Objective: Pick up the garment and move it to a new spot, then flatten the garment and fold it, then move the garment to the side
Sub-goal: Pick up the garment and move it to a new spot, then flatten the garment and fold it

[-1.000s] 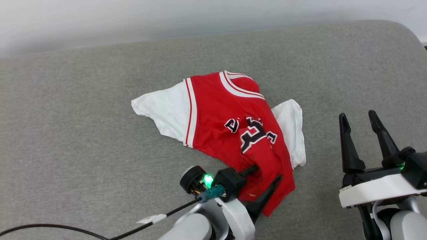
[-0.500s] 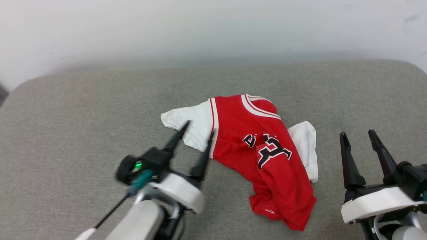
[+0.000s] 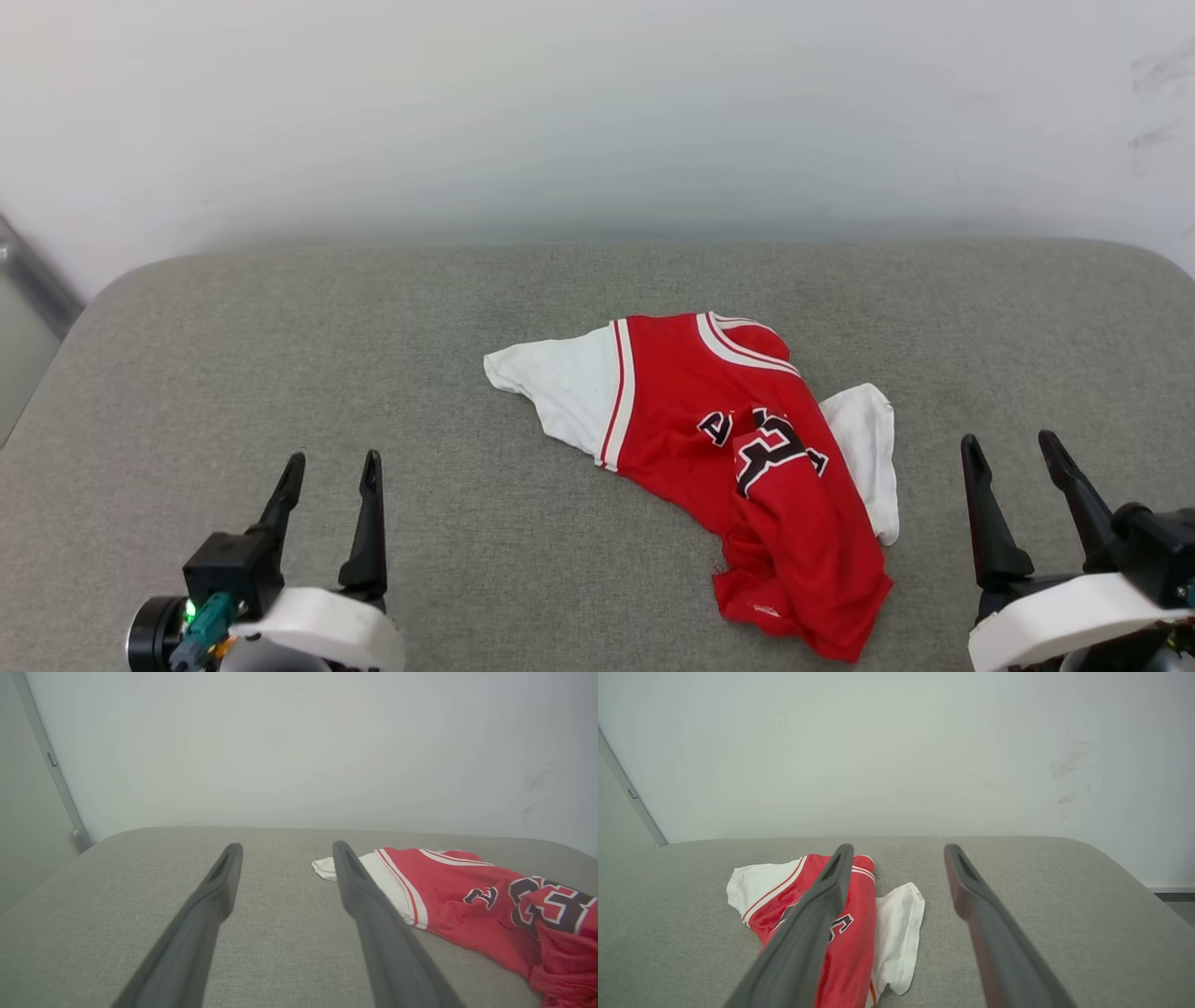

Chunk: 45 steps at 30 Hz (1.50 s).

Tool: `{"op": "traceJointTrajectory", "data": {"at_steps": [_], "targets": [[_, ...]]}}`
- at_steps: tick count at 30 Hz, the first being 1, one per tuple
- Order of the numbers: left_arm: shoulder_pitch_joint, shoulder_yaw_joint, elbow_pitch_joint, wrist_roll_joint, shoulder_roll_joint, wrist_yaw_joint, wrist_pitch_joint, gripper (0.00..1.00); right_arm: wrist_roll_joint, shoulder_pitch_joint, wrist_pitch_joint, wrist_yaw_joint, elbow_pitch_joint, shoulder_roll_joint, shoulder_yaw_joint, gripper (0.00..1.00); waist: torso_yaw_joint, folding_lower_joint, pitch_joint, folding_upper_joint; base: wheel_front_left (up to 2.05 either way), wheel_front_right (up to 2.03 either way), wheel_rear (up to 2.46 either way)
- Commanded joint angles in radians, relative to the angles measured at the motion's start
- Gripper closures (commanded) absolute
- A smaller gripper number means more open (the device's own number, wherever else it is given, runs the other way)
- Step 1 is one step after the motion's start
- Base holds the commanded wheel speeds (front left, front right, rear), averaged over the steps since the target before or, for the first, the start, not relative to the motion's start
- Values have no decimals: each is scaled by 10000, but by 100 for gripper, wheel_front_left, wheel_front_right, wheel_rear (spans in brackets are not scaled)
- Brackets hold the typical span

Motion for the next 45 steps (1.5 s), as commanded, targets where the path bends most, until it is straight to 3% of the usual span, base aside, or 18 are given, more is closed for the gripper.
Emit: {"op": "traceJointTrajectory", "data": {"at_steps": [1, 10, 14, 20, 24, 31, 39, 45], "targets": [[213, 33, -125, 88, 39, 56, -44, 0, -25, 171, 49, -1, -49, 8, -34, 0, 30, 1, -50, 0, 0, 0, 0], [472, 54, -453, 149, -11, 43, -45, 0, 149, 287, 246, -3, -98, 9, -62, 0, 39, 1, -84, 0, 0, 0, 0], [335, 34, -554, 169, -68, -72, -46, 0, 785, 310, 592, -3, 187, 7, -296, 0, 86, 1, -24, 0, 0, 0, 0], [47, -65, -670, 303, -310, -281, -46, 0, 1248, -238, 2988, -1, 1311, 4, -1384, 0, 350, 1, 243, 0, 0, 0, 0], [-241, -22, -806, 451, -511, -442, -39, 0, 1382, -899, 4988, -1, 1996, -379, -1676, 0, 641, 1, 691, 0, 0, 0, 0], [-746, 146, -942, 773, -925, -802, -36, 0, 1651, -2449, 7035, -1, 2810, -1168, -1088, 0, 1110, 1, 1588, 0, 0, 0, 0], [-1255, 311, -529, 1019, -1372, -1360, -36, 0, 1873, -3974, 7199, -1, 4237, -1823, -31, 0, 1490, 1, 2447, 0, 0, 0, 0], [-1379, 561, -287, 1226, -1649, -1647, -36, 0, 2229, -4043, 7527, -1, 5471, -1958, 623, 0, 1553, 1, 2553, 0, 0, 0, 0]]}}
